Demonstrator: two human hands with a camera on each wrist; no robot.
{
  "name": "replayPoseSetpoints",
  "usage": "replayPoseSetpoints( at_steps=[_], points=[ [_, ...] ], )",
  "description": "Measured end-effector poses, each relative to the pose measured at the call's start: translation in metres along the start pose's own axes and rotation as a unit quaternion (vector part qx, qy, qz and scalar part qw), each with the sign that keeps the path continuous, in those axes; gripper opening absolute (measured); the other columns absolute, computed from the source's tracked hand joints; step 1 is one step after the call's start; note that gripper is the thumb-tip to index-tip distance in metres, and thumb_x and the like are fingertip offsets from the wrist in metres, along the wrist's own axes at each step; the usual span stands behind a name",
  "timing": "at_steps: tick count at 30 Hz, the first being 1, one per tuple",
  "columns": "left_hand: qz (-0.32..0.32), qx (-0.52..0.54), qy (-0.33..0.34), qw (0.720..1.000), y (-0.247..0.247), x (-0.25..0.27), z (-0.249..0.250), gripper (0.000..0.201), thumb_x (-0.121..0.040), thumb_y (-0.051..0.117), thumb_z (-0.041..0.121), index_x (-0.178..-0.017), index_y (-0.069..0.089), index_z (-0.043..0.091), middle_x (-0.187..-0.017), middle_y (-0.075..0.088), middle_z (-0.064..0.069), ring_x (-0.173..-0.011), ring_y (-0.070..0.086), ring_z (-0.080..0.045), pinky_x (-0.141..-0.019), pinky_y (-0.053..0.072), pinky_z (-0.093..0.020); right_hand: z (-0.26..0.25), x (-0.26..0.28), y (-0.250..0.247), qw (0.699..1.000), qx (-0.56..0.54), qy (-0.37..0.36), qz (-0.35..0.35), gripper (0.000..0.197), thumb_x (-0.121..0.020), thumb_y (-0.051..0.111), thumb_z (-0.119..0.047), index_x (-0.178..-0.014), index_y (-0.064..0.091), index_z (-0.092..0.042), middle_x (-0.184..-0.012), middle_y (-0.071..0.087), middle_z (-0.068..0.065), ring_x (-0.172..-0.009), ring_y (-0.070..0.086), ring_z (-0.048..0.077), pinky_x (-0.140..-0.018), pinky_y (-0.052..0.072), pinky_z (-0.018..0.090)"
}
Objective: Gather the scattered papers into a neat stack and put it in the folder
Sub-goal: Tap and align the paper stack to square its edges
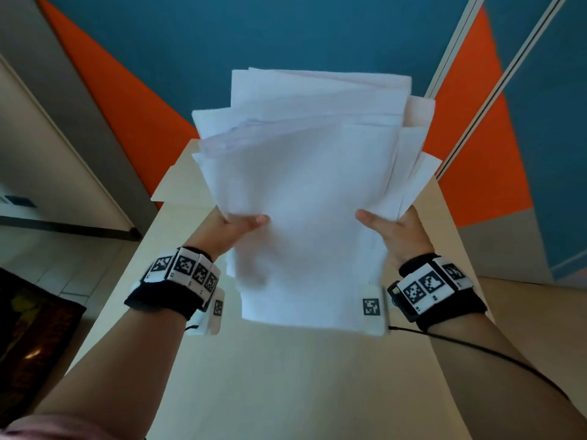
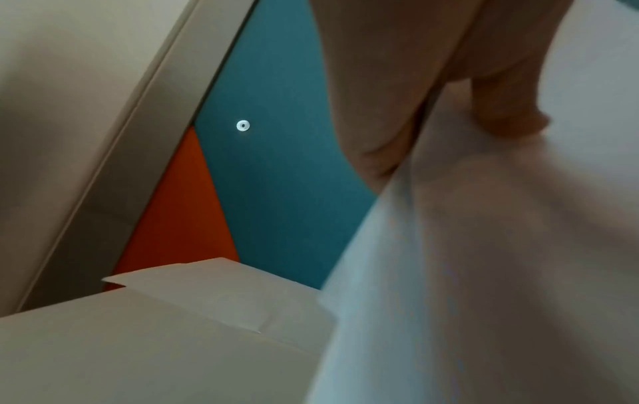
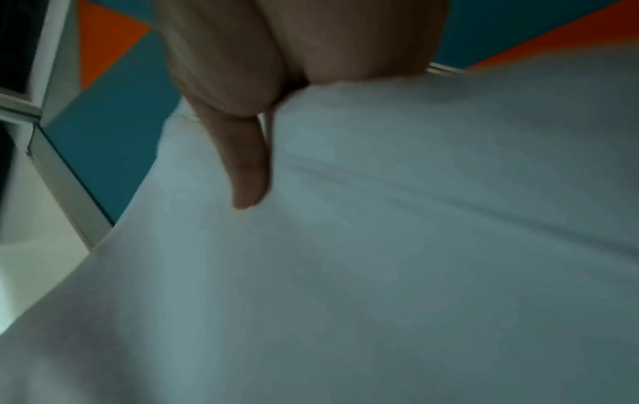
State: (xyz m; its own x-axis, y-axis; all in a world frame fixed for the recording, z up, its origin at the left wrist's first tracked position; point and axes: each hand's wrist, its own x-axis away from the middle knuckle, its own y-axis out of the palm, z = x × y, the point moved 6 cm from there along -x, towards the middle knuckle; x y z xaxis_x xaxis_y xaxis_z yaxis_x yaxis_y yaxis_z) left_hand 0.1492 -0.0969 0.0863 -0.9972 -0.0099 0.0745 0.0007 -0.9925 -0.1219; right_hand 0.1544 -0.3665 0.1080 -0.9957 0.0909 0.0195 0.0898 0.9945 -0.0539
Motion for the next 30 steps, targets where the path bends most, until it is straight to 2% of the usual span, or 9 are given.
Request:
replayPoseSetpoints(
  at_steps=[2, 4, 8, 12, 16, 21, 25, 28, 30],
  points=[
    [0.027, 0.028, 0.013, 0.999, 0.004, 0.000, -0.001, 0.039, -0.072, 0.075, 0.022, -0.108, 0.067, 0.011, -0.099, 0.071, 0.003, -0.096, 0.066, -0.008, -0.087, 0.051, -0.017, -0.002, 0.003, -0.002, 0.998, 0.006, -0.017, 0.054, 0.023, -0.080, 0.070, -0.014, -0.083, 0.048, -0.019, -0.077, 0.051, -0.012, -0.075, 0.050, 0.000, -0.081, 0.042, 0.019],
    [0.026, 0.069, 0.020, 0.997, 0.007, 0.003, 0.002, 0.026, -0.067, 0.078, 0.021, -0.093, 0.073, 0.019, -0.084, 0.074, 0.012, -0.084, 0.068, -0.001, -0.075, 0.053, -0.012, -0.003, 0.004, -0.002, 0.997, 0.005, -0.017, 0.079, 0.026, -0.081, 0.070, -0.015, -0.075, 0.045, -0.020, -0.068, 0.048, -0.014, -0.068, 0.049, 0.000, -0.074, 0.043, 0.015],
    [0.037, 0.149, 0.036, 0.988, -0.009, -0.001, 0.010, 0.030, -0.064, 0.076, 0.013, -0.093, 0.069, 0.018, -0.086, 0.076, 0.006, -0.087, 0.070, -0.013, -0.078, 0.056, -0.028, -0.004, 0.002, -0.002, 0.999, 0.047, -0.007, 0.023, 0.028, -0.079, 0.072, -0.018, -0.090, 0.049, -0.008, -0.075, 0.054, -0.015, -0.079, 0.054, -0.002, -0.081, 0.037, 0.017],
    [0.099, 0.180, 0.074, 0.976, -0.014, 0.002, 0.020, 0.021, -0.074, 0.069, 0.001, -0.092, 0.064, 0.013, -0.074, 0.074, 0.011, -0.077, 0.069, -0.004, -0.071, 0.054, -0.021, -0.008, 0.011, 0.007, 0.997, 0.068, -0.020, 0.009, 0.028, -0.083, 0.066, -0.010, -0.066, 0.046, -0.019, -0.048, 0.056, -0.025, -0.053, 0.053, -0.018, -0.060, 0.037, -0.003],
    [0.159, 0.181, 0.098, 0.966, -0.001, 0.009, 0.029, 0.024, -0.084, 0.060, -0.001, -0.107, 0.060, 0.000, -0.072, 0.070, 0.012, -0.062, 0.065, 0.010, -0.056, 0.047, -0.006, 0.000, 0.017, 0.016, 0.998, 0.020, -0.037, 0.053, 0.015, -0.082, 0.069, -0.015, -0.094, 0.061, -0.010, -0.086, 0.064, -0.011, -0.076, 0.061, -0.016, -0.066, 0.041, -0.005],
    [0.113, 0.181, 0.116, 0.970, -0.003, 0.005, 0.028, 0.026, -0.072, 0.072, 0.000, -0.091, 0.065, 0.017, -0.077, 0.075, 0.011, -0.079, 0.070, -0.007, -0.071, 0.055, -0.022, 0.002, 0.021, 0.018, 0.996, -0.027, -0.054, 0.063, 0.038, -0.072, 0.078, -0.010, -0.107, 0.063, -0.011, -0.097, 0.069, -0.011, -0.084, 0.063, -0.016, -0.073, 0.048, 0.003],
    [0.020, 0.149, 0.063, 0.987, 0.001, 0.003, 0.004, 0.049, -0.051, 0.083, 0.006, -0.097, 0.067, 0.010, -0.086, 0.076, 0.003, -0.087, 0.072, -0.015, -0.078, 0.056, -0.027, 0.023, 0.013, 0.001, 0.998, -0.031, -0.019, 0.050, 0.061, -0.068, 0.078, -0.004, -0.124, 0.055, -0.006, -0.113, 0.068, 0.003, -0.097, 0.067, 0.003, -0.081, 0.053, 0.014],
    [0.020, 0.144, 0.067, 0.987, 0.001, 0.000, -0.003, 0.038, -0.063, 0.076, -0.004, -0.097, 0.066, 0.012, -0.083, 0.076, 0.004, -0.082, 0.072, -0.014, -0.074, 0.055, -0.027, 0.022, 0.011, -0.003, 0.999, -0.017, -0.013, 0.032, 0.062, -0.064, 0.081, -0.013, -0.121, 0.057, -0.012, -0.111, 0.069, 0.001, -0.101, 0.067, 0.007, -0.091, 0.051, 0.025],
    [0.026, 0.149, 0.082, 0.985, 0.002, -0.003, 0.000, 0.037, -0.069, 0.071, -0.007, -0.101, 0.064, 0.011, -0.085, 0.076, 0.004, -0.084, 0.071, -0.014, -0.074, 0.055, -0.028, 0.015, 0.010, 0.001, 0.999, -0.001, -0.028, 0.028, 0.047, -0.069, 0.078, -0.007, -0.110, 0.061, -0.019, -0.104, 0.069, -0.005, -0.095, 0.066, -0.002, -0.088, 0.050, 0.020]
  ],
)
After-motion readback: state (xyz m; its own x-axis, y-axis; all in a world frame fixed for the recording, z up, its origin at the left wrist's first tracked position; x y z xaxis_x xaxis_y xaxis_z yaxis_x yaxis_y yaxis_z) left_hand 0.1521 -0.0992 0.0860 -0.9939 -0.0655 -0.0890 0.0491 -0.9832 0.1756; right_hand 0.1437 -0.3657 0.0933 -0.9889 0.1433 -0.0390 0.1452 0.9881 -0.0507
